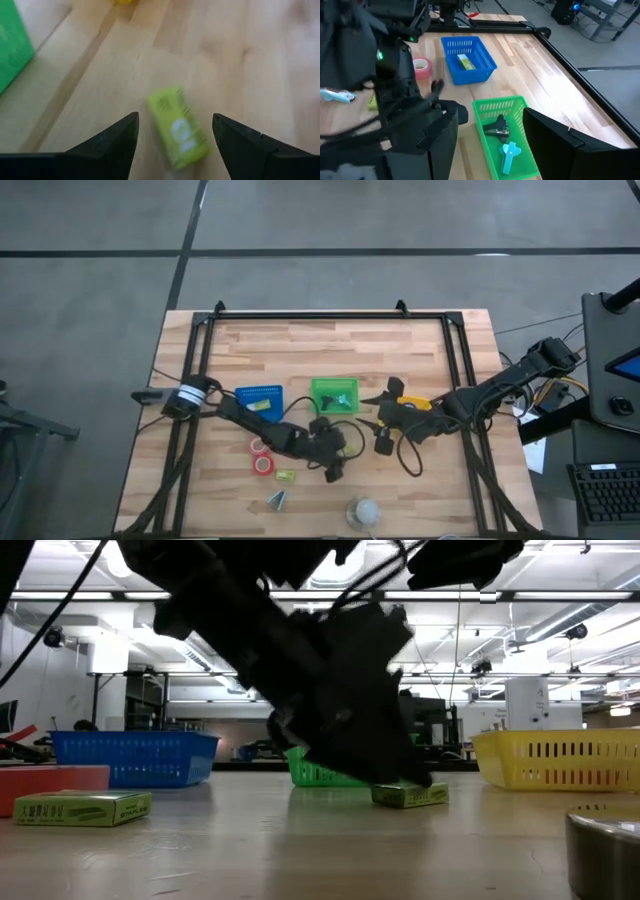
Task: Pick and place Stapler, Stapler remover, tape
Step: Put the top staple pin box into the blue bin
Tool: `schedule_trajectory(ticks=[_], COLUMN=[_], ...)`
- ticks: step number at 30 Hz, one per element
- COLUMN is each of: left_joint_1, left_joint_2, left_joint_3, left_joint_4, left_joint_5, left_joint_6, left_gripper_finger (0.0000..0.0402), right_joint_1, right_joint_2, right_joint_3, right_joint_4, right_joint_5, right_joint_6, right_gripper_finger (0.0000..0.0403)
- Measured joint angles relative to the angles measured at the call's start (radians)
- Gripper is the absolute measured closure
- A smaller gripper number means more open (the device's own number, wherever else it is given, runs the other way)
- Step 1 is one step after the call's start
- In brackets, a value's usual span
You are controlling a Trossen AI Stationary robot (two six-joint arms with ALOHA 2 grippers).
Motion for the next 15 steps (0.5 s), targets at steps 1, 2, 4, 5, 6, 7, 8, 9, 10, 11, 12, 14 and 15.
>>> schedule_trajectory(ticks=[1,2,4,5,6,7,8,9,10,11,12,14,15], left_joint_1=[0.0,0.001,0.001,0.001,0.001,0.0,-0.001,-0.002,-0.002,-0.002,-0.002,0.0,0.0], left_joint_2=[0.007,0.011,0.014,0.016,0.016,0.016,0.017,0.017,0.017,0.017,0.017,0.017,0.017], left_joint_3=[0.0,0.0,0.002,0.002,0.002,0.002,0.002,0.002,0.002,0.002,0.002,0.002,0.002], left_joint_4=[-0.015,-0.023,-0.047,-0.05,-0.051,-0.051,-0.051,-0.052,-0.053,-0.053,-0.056,-0.061,-0.063], left_joint_5=[0.001,-0.001,0.003,0.003,0.005,0.005,0.001,-0.005,-0.011,-0.012,-0.012,-0.013,-0.016], left_joint_6=[0.0,0.0,0.002,0.002,0.003,0.003,0.003,0.003,0.004,0.005,0.008,0.028,0.041], left_gripper_finger=[0.0145,0.0145,0.0145,0.0145,0.0145,0.0146,0.0147,0.015,0.0153,0.0159,0.0165,0.0181,0.019], right_joint_1=[0.0,0.0,0.0,0.0,0.0,0.0,0.0,0.0,0.0,0.0,0.0,0.0,0.0], right_joint_2=[0.0,0.0,0.0,0.0,0.0,0.0,0.0,0.0,0.0,0.0,0.0,0.0,0.0], right_joint_3=[0.0,0.0,-0.001,-0.002,-0.002,-0.003,-0.003,-0.003,-0.003,-0.003,-0.003,-0.004,-0.004], right_joint_4=[-0.003,-0.005,-0.005,-0.005,-0.005,-0.005,-0.005,-0.005,-0.005,-0.005,-0.005,-0.005,-0.005], right_joint_5=[0.0,0.0,0.0,0.0,0.0,0.0,0.0,0.0,0.0,0.0,0.0,0.0,0.0], right_joint_6=[0.003,0.004,0.005,0.006,0.006,0.007,0.007,0.007,0.007,0.01,0.012,0.015,0.015], right_gripper_finger=[0.0184,0.0184,0.0184,0.0184,0.0184,0.0184,0.0184,0.0184,0.0184,0.0184,0.0184,0.0184,0.0184])
